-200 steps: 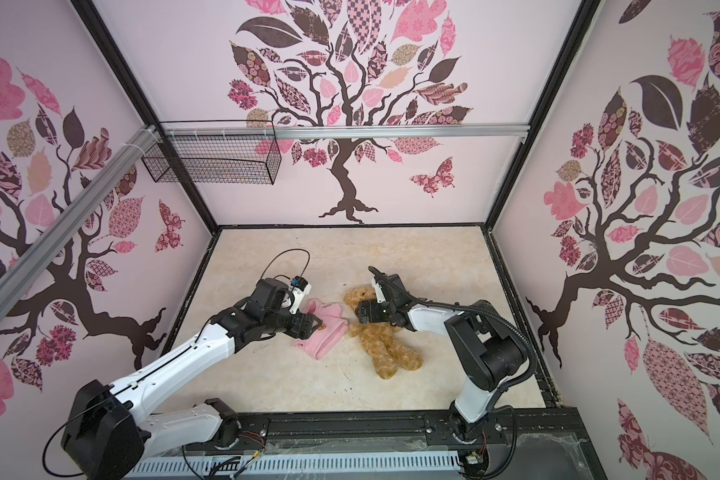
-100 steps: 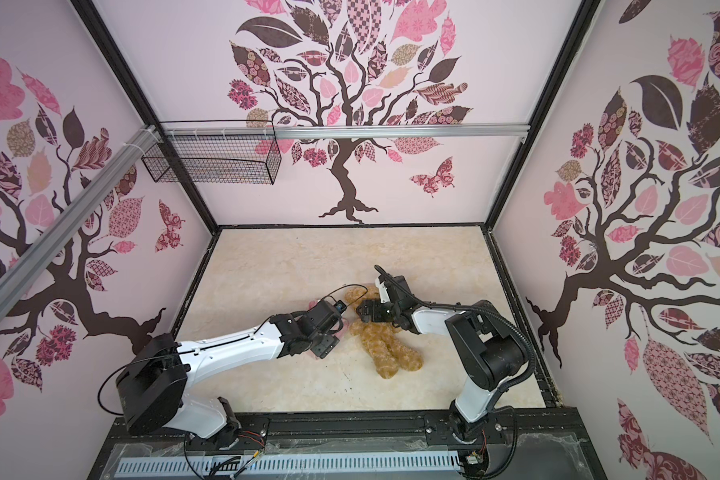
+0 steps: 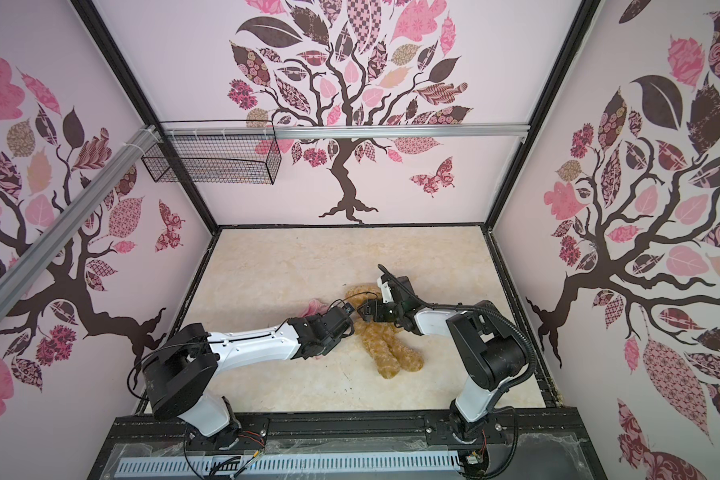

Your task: Dress the teddy bear

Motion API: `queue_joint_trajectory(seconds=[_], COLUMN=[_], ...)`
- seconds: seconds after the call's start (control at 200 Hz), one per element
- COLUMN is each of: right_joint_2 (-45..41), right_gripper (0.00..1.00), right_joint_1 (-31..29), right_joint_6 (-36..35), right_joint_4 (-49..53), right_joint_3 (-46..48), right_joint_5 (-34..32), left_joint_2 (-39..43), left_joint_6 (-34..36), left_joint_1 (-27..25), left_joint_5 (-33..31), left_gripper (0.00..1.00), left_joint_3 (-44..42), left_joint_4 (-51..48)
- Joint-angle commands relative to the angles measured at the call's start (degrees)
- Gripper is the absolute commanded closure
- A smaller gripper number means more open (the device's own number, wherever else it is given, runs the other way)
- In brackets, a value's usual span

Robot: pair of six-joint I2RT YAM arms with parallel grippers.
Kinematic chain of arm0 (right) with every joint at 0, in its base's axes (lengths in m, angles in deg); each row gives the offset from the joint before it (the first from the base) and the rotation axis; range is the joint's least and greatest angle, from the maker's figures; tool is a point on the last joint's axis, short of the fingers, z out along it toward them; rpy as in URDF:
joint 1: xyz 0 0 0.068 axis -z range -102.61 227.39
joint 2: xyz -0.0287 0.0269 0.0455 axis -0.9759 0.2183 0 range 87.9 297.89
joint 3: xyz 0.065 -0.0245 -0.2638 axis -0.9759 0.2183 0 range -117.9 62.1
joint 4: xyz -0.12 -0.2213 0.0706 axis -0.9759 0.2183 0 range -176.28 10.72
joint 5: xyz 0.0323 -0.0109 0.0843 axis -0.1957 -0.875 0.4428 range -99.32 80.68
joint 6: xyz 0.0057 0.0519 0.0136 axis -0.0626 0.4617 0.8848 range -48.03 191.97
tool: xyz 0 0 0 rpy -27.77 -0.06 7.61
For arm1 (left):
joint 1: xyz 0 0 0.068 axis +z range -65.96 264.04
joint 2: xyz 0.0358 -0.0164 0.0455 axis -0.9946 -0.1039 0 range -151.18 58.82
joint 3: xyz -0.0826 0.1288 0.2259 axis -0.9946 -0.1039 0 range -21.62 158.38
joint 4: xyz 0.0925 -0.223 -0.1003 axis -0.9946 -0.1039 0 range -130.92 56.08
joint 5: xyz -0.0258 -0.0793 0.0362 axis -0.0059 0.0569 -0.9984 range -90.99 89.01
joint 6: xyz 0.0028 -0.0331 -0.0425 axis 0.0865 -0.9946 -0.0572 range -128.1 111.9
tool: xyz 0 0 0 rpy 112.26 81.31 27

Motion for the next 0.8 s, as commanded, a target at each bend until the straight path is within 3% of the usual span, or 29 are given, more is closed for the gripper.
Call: queue_joint_trajectory(seconds=[0.0, 0.3, 0.435, 0.555, 0.7, 0.79], right_joint_2=[-0.4, -0.8, -1.8, -3.5, -6.4, -7.7], right_gripper=[0.00, 0.00, 0.00, 0.00, 0.00, 0.00], right_joint_1=[0.4, 0.5, 0.5, 0.6, 1.0, 1.0], right_joint_6=[0.8, 0.9, 1.0, 0.5, 0.4, 0.9], right_joint_4=[3.2, 4.1, 4.6, 5.9, 6.0, 5.7], right_joint_3=[1.1, -0.2, -0.4, -0.5, 0.4, 0.8], right_joint_5=[-0.1, -0.1, -0.3, -1.3, -1.7, -1.2], left_joint_2=[0.3, 2.3, 3.0, 5.6, 12.3, 16.0], left_joint_6=[0.2, 0.2, -1.5, -4.9, -10.4, -12.4], left_joint_1=[-0.4, 0.0, 1.1, 3.2, 8.5, 10.1], left_joint_5=[-3.2, -2.0, 0.4, 5.8, 17.2, 19.9], left_gripper=[0.52, 0.89, 1.00, 1.00, 1.00, 1.00], left_joint_3=[1.3, -2.2, -2.8, -4.0, -9.1, -12.5], left_joint_4=[2.4, 6.3, 6.4, 7.0, 12.4, 16.0])
